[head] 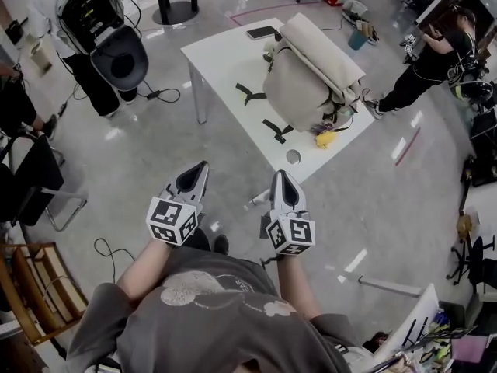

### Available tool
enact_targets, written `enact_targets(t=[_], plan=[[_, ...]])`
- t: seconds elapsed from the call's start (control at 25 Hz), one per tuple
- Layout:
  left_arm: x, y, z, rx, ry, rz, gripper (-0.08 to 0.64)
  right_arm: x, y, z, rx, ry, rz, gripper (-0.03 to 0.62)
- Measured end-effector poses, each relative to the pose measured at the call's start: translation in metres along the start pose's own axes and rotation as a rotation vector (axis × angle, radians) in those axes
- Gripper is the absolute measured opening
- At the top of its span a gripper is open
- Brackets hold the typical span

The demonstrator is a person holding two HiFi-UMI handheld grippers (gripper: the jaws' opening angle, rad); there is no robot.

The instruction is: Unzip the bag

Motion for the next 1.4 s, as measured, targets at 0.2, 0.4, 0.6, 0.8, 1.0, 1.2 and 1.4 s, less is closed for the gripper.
enact_targets(t=[0.2, 0.4, 0.6, 0.8, 1.0, 1.2, 1.4], plan=[[-0.014, 0.016, -0.015, -0.036, 0.004, 0.005, 0.006, -0.010, 0.015, 0.007, -0.016, 0.002, 0.012, 0.000], [-0.013, 0.050, -0.031, -0.018, 0.006, -0.011, 0.006, -0.004, 0.031, 0.024, 0.028, 0.013, -0.003, 0.000], [-0.020, 0.095, -0.059, 0.023, 0.008, -0.027, 0.006, -0.009, 0.073, 0.035, 0.071, 0.011, -0.003, 0.000], [-0.040, 0.148, -0.093, 0.080, 0.025, -0.015, 0.006, -0.018, 0.131, 0.041, 0.096, -0.002, -0.001, 0.000], [-0.060, 0.200, -0.124, 0.136, 0.025, -0.028, 0.006, -0.032, 0.189, 0.039, 0.120, -0.016, 0.004, 0.000], [-0.079, 0.250, -0.148, 0.206, 0.028, -0.035, 0.006, -0.042, 0.235, 0.044, 0.173, -0.029, -0.005, 0.000], [-0.089, 0.287, -0.173, 0.262, 0.036, -0.045, 0.006, -0.042, 0.276, 0.047, 0.233, -0.036, -0.019, 0.000]])
Point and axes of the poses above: the fingertips, and each gripper's own axes: y forward along the fingers, z to its right, x out of its underside, the point moved 4 cm from there along -y, backward along the fingers, and after that the axes turned 3 degrees about -z, right-handed, at the moved point
